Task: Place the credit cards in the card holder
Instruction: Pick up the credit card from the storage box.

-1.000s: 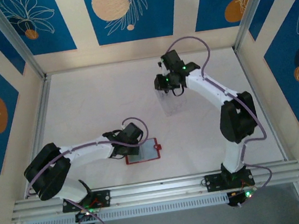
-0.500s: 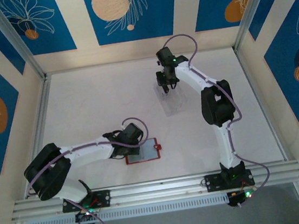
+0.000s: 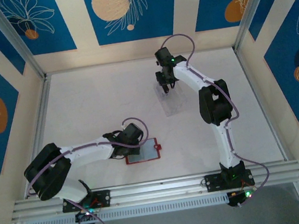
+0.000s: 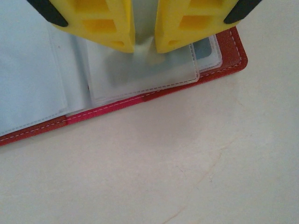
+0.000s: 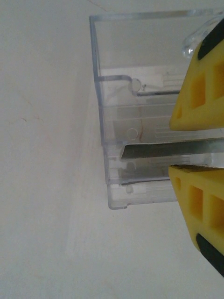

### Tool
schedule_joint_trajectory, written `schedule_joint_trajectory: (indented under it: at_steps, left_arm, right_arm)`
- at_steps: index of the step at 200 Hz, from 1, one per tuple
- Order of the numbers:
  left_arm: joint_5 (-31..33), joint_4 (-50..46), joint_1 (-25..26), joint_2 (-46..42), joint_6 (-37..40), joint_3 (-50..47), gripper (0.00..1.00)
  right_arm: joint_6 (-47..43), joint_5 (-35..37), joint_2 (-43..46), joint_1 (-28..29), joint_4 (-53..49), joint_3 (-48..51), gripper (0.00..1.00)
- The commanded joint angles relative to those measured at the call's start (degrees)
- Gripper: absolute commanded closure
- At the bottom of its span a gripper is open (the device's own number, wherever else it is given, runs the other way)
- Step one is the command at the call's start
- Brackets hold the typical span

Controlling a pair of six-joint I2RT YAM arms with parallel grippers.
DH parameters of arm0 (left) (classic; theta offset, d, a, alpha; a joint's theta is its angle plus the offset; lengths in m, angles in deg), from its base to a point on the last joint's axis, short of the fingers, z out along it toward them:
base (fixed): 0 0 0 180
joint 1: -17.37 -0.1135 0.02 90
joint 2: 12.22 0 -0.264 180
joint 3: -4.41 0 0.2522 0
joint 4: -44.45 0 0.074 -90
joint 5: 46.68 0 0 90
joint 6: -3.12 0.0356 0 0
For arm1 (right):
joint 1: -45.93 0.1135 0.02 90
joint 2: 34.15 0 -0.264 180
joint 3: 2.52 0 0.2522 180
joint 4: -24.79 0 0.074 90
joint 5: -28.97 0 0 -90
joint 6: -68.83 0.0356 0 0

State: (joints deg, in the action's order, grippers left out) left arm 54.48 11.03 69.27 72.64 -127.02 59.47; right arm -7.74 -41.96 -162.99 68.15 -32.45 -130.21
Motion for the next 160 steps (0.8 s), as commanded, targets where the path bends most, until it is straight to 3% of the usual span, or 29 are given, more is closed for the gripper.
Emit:
schedule_joint_trajectory:
  at_steps: [1,114,160]
  left_arm:
    - [-1.67,-2.92,0.75,1.53,-0.64,-2.25,0.81]
    - [-1.32,-3.24,0.75,1.19,-0.82,-2.19,0.81]
    - [-1.24,-4.72,0.78,0.37,0.87,-0.29,0.81]
  right_arm:
    - [-0.93,-1.08,-1.68,0.46,-1.95,-2.16,0.76]
    - [-2.23,-1.47,-2.45,0.98,-3.00,-3.05,0.92]
    - [-2.36,-2.43,2.80,1.03,-2.91,-3.84,1.00]
